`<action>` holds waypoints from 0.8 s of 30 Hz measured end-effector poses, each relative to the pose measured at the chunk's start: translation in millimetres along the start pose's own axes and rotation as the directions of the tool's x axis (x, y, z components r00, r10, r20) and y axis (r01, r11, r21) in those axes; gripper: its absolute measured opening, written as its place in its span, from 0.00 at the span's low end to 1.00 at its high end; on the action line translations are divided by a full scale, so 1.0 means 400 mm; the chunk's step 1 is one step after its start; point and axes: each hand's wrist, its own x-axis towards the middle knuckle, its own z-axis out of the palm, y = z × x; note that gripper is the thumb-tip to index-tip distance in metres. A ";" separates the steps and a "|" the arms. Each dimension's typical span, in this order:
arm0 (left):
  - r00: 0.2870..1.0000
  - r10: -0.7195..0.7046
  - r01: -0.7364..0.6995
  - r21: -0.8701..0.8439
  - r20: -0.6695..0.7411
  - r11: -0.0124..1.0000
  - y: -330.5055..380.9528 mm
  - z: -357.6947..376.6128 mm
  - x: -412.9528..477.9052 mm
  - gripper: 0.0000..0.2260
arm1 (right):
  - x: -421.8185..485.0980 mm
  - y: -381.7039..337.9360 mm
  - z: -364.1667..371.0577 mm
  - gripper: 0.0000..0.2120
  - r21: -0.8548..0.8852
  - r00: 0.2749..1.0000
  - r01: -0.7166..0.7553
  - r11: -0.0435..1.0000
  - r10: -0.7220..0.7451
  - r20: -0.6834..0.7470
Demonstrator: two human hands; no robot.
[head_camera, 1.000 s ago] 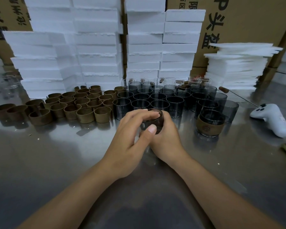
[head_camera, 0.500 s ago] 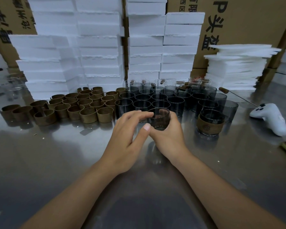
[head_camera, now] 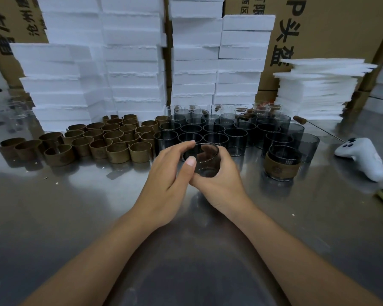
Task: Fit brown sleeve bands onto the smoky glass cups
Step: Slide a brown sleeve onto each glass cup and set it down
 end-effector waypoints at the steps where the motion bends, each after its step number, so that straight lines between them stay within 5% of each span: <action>1: 1.000 -0.001 0.001 0.003 -0.012 1.000 0.001 -0.001 0.000 0.21 | -0.001 0.000 0.002 0.23 -0.001 1.000 0.004 1.000 -0.004 0.010; 15: 0.981 0.180 -0.186 0.084 0.075 0.979 0.025 0.011 -0.011 0.23 | 0.001 0.005 0.011 0.21 -0.082 0.993 0.041 0.996 -0.032 0.110; 24: 0.975 0.218 -0.221 0.083 0.053 0.972 0.019 0.006 -0.009 0.17 | 0.013 0.019 -0.008 0.23 -0.082 0.994 0.010 0.997 -0.019 -0.109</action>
